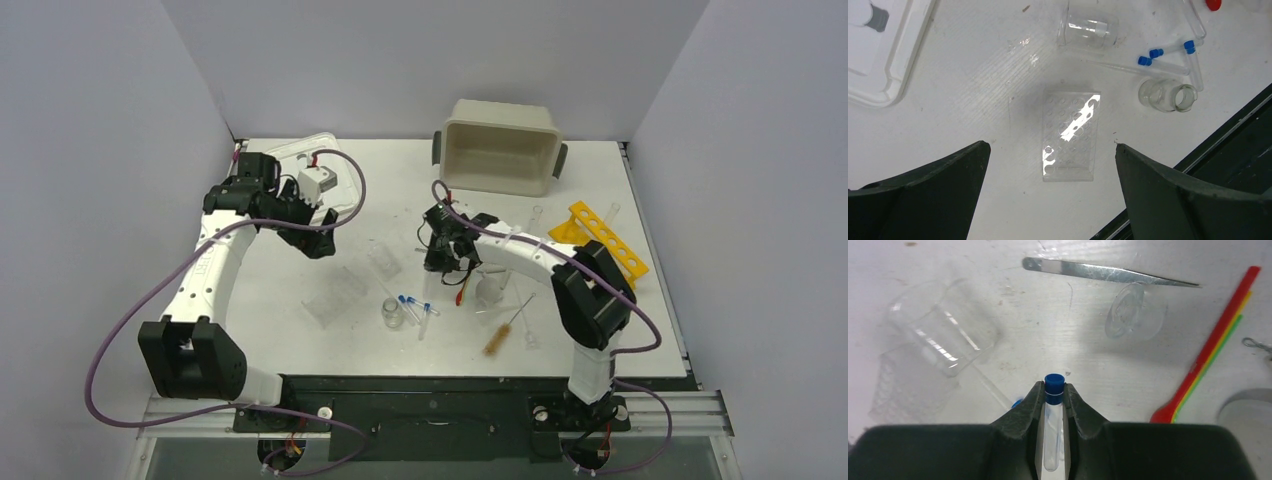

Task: Organize the chemistry lab equipment
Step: Pick up the test tube at the center of the board.

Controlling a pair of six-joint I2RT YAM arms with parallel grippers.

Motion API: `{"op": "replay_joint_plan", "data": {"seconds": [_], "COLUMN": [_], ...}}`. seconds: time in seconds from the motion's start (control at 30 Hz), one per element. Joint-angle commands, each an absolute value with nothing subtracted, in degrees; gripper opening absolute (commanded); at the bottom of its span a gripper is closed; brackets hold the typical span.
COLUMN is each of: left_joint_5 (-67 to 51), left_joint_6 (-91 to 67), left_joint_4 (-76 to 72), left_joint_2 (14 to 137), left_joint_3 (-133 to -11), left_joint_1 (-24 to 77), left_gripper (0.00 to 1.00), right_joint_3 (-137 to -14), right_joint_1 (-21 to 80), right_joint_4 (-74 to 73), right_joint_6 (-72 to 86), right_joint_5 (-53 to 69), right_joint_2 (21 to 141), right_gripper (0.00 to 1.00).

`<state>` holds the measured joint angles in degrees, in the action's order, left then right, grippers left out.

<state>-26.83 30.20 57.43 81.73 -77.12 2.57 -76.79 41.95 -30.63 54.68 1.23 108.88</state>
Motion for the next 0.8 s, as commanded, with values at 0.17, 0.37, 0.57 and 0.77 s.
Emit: {"op": "replay_joint_plan", "data": {"seconds": [0.17, 0.37, 0.57, 0.77], "left_joint_5": [-43.0, -52.5, -55.7, -59.1], "left_joint_6": [21.9, 15.9, 9.7, 6.0], "left_joint_4": [57.4, 55.7, 49.1, 42.4], "left_joint_2": [81.0, 81.1, 79.3, 76.4], "left_joint_3": [-84.3, -85.8, -82.3, -79.2], "left_joint_1": [3.2, 7.6, 13.5, 13.7], "left_gripper": [0.97, 0.97, 0.97, 1.0], "right_joint_3": [-75.6, -79.6, -83.7, -85.3], "right_joint_1": [46.2, 53.4, 57.6, 59.8], "right_joint_4": [-22.7, -16.6, -8.9, -5.7], "right_joint_6": [49.4, 43.1, 40.4, 38.4], "right_joint_5": [-12.6, -21.0, -22.8, -23.8], "right_joint_2": [87.8, 84.1, 86.0, 87.2], "right_gripper": [0.0, 0.0, 0.0, 0.0]}}
